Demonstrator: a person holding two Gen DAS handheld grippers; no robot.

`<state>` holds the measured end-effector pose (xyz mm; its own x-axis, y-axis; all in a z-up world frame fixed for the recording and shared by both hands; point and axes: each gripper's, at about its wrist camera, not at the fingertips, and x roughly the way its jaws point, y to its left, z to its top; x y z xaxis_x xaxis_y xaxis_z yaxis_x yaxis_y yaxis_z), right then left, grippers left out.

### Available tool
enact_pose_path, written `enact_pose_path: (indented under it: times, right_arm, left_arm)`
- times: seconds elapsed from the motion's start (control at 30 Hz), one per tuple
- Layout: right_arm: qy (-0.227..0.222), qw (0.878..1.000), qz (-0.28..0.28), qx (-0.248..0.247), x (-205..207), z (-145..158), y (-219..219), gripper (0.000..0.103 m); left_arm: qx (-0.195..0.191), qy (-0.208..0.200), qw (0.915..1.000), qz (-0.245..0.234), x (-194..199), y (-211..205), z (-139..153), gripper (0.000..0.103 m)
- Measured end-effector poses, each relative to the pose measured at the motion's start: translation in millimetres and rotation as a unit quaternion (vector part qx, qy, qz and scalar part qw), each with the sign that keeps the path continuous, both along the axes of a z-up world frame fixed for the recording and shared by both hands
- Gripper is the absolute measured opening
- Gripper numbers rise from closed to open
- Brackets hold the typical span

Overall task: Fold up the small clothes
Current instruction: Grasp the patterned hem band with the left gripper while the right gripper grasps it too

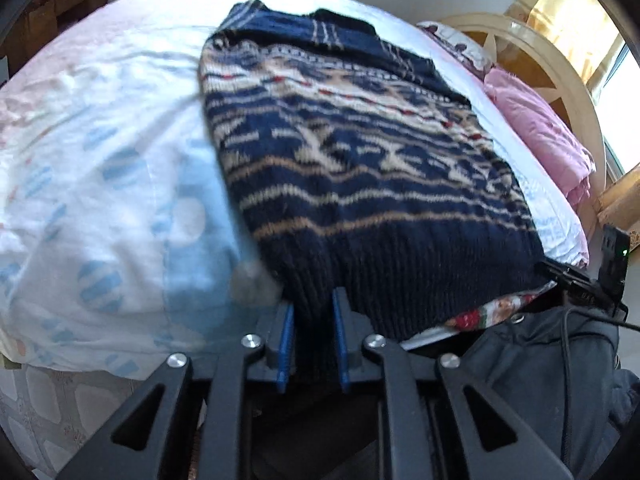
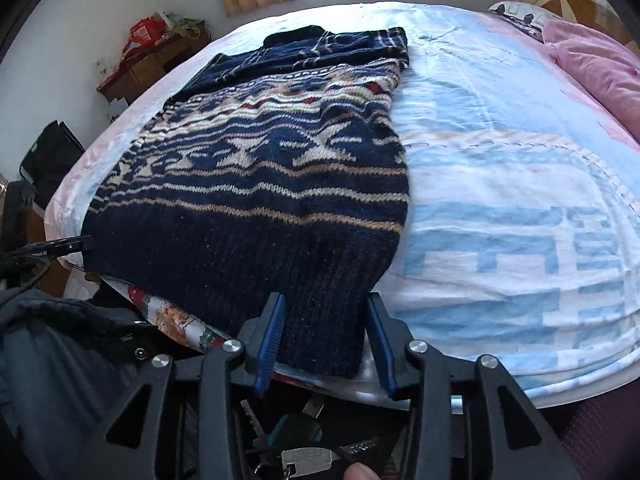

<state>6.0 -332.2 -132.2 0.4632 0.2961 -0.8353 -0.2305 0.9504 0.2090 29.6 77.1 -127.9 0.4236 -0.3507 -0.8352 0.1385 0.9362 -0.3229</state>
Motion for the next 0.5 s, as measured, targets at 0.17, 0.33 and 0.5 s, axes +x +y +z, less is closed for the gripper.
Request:
enact_pose_path:
  times: [0.17,0.33,0.5]
  right_arm:
    - [0.012,1.000,0.008,0.011,1,-4,-2,0.042]
    - [-0.005,0.998,0.043,0.043,-5,0,5,0.015]
    - [-0.093,0.991,0.051,0.083,-17,46,-2,0.013]
  left_arm:
    - [-0.027,0.028,0.9991,0.015,8,10,-15,0.023]
    - [-0.026,-0.039,0.9989,-0.003,-2,8,13,0.012]
    - [-0.078,-0.139,0.9866,0.034,-16,35,66,0.011]
